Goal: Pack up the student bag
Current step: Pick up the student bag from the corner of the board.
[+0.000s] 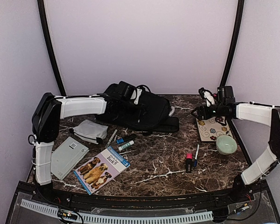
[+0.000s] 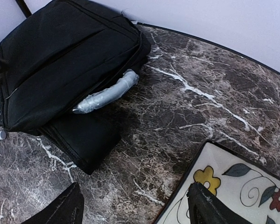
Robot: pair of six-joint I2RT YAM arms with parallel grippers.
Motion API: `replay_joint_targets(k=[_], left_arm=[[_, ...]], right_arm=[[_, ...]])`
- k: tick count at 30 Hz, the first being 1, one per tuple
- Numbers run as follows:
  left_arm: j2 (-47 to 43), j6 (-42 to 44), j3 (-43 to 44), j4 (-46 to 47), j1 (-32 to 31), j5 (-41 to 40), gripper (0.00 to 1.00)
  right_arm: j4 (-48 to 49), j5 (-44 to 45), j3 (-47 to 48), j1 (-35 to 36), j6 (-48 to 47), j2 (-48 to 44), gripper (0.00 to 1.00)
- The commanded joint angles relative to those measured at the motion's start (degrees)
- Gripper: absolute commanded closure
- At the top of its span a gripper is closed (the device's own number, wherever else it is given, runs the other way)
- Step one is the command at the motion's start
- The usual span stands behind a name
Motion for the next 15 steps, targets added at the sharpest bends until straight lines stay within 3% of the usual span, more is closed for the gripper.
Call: replay_joint_targets(k=[1, 3, 7, 15], left_arm=[[7.2, -0.6, 11.5, -5.3, -1.8, 4.3, 0.4], [10.3, -0.7, 15.0, -4.8, -2.9, 5.3, 0.34], [16.2, -1.5, 22.8, -6.8, -4.4, 9.0, 0.4], [22.3, 0.4, 29.6, -9.9, -7.6, -0.7, 0.33]], right_arm=[[3.7, -4.6, -0.5, 0.5, -2.5, 1.2, 0.25], [4.2, -5.1, -0.8, 0.5, -2.9, 1.5, 0.25], [4.3, -6.9, -0.3, 0.6, -2.6, 3.0, 0.26], [3.0, -9.3, 1.2, 0.7, -2.6, 6.9, 0.29]])
